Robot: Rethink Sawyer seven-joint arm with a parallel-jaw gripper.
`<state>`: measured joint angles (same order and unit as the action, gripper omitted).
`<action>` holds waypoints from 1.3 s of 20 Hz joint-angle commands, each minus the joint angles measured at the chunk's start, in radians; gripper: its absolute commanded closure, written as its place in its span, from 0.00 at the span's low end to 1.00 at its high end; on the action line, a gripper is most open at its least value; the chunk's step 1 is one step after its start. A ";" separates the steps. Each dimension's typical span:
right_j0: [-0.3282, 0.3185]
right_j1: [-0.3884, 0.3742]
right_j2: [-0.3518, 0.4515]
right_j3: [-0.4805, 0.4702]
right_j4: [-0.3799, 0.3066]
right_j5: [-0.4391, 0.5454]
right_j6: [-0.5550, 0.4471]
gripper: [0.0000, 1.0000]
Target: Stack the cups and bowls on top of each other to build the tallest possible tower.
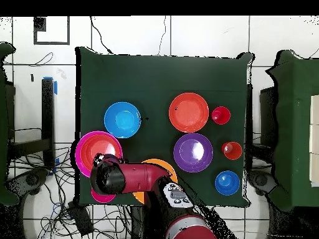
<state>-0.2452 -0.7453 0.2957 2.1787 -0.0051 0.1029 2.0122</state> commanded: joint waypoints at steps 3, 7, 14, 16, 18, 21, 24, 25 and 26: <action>-0.001 0.065 0.058 0.023 0.005 -0.082 0.169 0.00; 0.008 0.059 0.068 -0.014 0.018 -0.042 0.153 0.00; 0.064 0.053 0.002 -0.109 0.007 -0.002 0.109 0.00; 0.081 0.049 -0.020 -0.145 0.011 0.025 0.098 0.00; 0.091 0.033 -0.038 -0.168 0.009 0.056 0.087 0.00; 0.101 0.005 -0.063 -0.195 0.004 0.104 0.070 0.00; 0.104 -0.011 -0.075 -0.215 -0.003 0.144 0.056 0.00; 0.105 -0.015 -0.078 -0.220 -0.006 0.154 0.052 0.00; 0.104 -0.019 -0.080 -0.228 -0.011 0.166 0.048 0.00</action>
<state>-0.1517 -0.7399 0.2488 2.0584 -0.0057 0.1377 2.0122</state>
